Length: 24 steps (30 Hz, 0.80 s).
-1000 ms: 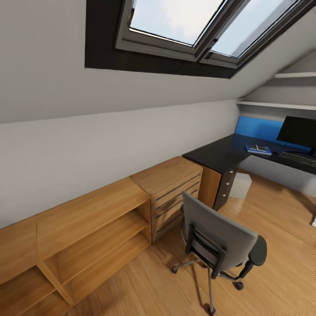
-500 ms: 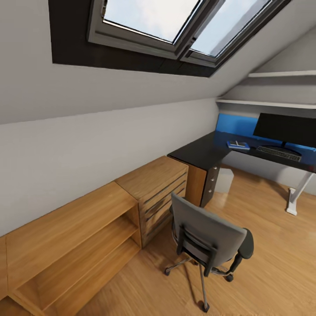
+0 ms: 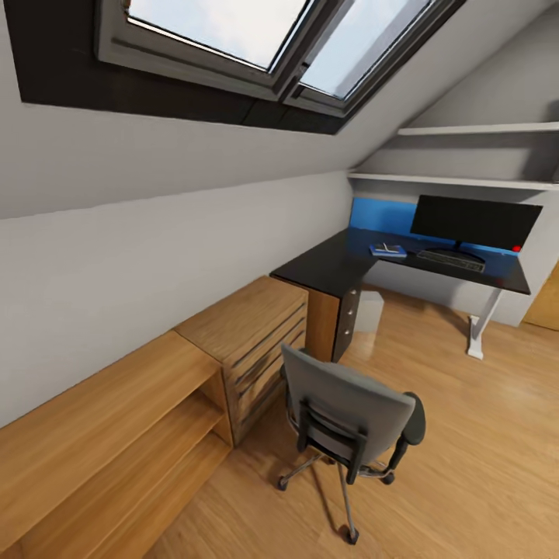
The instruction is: In the bedroom, organize the workspace by keeping the computer under the desk, ensuring the monitor is on the desk, placing the keyboard on the desk next to the monitor, placing the mouse on the desk next to the keyboard, moving the folder from the swivel chair onto the desk next to the mouse, stacking the notebook on top of the folder with the pen on top of the notebook, and positioning the swivel chair next to the desk.
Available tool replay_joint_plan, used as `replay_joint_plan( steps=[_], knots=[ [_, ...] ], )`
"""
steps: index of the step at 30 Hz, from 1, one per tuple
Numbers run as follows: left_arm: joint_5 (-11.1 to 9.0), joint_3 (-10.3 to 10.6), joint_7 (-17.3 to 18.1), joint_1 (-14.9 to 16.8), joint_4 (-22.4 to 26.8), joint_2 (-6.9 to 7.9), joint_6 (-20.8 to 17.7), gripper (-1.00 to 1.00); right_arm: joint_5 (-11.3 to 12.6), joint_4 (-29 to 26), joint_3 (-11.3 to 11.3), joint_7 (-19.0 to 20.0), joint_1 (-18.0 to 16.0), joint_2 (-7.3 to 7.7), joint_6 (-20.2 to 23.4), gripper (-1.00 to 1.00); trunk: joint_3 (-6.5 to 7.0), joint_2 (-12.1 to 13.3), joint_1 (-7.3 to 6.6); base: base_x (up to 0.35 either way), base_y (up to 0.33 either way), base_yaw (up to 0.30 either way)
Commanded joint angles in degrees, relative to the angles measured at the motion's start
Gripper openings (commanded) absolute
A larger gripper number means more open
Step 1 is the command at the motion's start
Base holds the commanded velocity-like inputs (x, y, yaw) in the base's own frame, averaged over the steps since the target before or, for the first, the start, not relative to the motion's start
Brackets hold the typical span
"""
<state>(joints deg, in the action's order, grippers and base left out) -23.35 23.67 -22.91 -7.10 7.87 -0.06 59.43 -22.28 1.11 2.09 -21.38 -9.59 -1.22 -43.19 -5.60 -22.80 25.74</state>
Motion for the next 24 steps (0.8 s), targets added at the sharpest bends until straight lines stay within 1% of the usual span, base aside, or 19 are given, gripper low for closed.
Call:
replay_joint_plan(
  steps=[1, 10, 19, 24],
  knots=[
    [-0.38, 0.5, -0.29, -0.02, 0.13, 0.01, 0.08, 1.0, -0.4, 0.12, 0.2, -0.59, -0.07, -0.02, -0.05, 1.0, -0.13, -0.11, 0.04, 0.04, 0.044, -0.272],
    [-0.38, 0.5, -0.29, -0.02, 0.13, -0.02, 0.08, 1.0, -0.43, 0.12, 0.21, -0.59, -0.07, -0.02, -0.05, 1.0, -0.35, -0.11, 0.04, 0.015, 0.02, -0.272],
    [-0.38, 0.5, -0.29, -0.02, 0.13, -0.01, 0.08, 1.0, -0.4, 0.12, 0.22, -0.59, -0.07, -0.02, -0.05, 1.0, -0.58, -0.11, 0.04, 0.164, 0.165, -0.272],
    [-0.38, 0.5, -0.29, -0.02, 0.13, -0.01, 0.08, 1.0, -0.45, 0.12, 0.23, -0.59, -0.07, -0.02, -0.05, 1.0, -0.7, -0.11, 0.04, 0.085, 0.075, -0.272]
  ],
)
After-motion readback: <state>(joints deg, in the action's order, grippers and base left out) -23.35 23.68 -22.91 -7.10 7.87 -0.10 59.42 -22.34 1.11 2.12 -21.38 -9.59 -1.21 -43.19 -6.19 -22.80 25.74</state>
